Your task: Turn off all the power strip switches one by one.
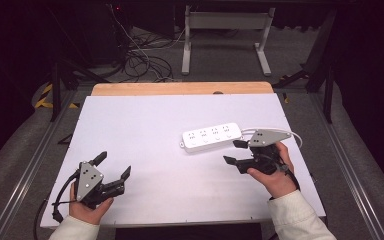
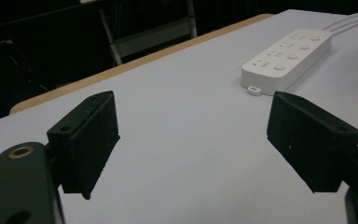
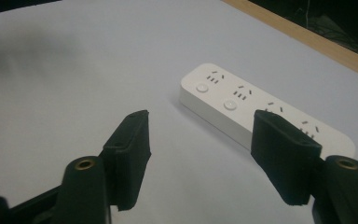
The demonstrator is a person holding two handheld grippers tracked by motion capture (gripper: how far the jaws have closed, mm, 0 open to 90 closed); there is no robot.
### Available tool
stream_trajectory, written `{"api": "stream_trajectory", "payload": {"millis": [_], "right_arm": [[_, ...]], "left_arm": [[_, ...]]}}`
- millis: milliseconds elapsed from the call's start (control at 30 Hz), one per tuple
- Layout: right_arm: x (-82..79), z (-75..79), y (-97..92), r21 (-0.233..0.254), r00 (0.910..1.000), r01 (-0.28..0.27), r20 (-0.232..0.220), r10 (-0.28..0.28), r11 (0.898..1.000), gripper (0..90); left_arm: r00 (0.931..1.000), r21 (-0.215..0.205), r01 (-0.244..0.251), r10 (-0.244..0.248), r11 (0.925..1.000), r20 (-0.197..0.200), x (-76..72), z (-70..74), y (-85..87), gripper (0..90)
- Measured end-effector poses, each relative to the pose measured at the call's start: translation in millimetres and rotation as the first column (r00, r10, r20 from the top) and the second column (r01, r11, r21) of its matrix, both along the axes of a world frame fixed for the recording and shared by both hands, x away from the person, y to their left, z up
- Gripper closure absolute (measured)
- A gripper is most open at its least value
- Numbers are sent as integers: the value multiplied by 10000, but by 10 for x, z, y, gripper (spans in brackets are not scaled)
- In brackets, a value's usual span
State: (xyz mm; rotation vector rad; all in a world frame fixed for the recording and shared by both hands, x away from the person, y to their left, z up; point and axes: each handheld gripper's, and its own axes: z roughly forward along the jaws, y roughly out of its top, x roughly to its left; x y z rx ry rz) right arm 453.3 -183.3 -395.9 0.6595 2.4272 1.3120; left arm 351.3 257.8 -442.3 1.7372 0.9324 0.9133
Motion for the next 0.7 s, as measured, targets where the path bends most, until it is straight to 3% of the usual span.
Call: {"api": "stream_trajectory", "payload": {"millis": [300,433,467,500,533,567,600,633,667,700], "right_arm": [[135,69,235,-105,9988,-490,-7,490,9987,406],[202,99,317,-28,9978,-659,-41,659,9978,451],[223,108,345,246,9961,-839,-235,845,9962,523],[223,108,345,246,9961,-839,-235,845,9962,523],[233,110,373,310,9939,-991,-464,1005,9946,588],[236,113,386,185,9936,-1029,-449,1037,9945,648],[236,113,386,185,9936,-1029,-449,1037,9945,648],[227,134,407,-98,9927,-1021,-650,1013,9947,761],[227,134,407,-98,9927,-1021,-650,1013,9947,761],[227,144,417,-111,9918,-1044,-750,1033,9945,819]], "left_arm": [[10000,-10,30,-30,10000,-1,4,-3,4,172],[10000,-11,17,-17,10000,-3,5,-2,11,172],[10000,-1,7,-7,10000,-8,4,-1,12,172],[10000,-15,12,-12,10000,-14,4,-2,13,172],[10000,-14,10,-10,10000,-22,5,-2,14,172],[10000,-22,53,-53,10000,-33,8,-3,15,172],[10000,-54,26,-26,10000,-58,8,-4,15,172],[10000,-56,32,-32,10000,-63,9,-4,16,172],[10000,-65,40,-40,10000,-56,10,-4,17,172],[10000,-52,15,-15,10000,-37,9,-3,19,172]]}}
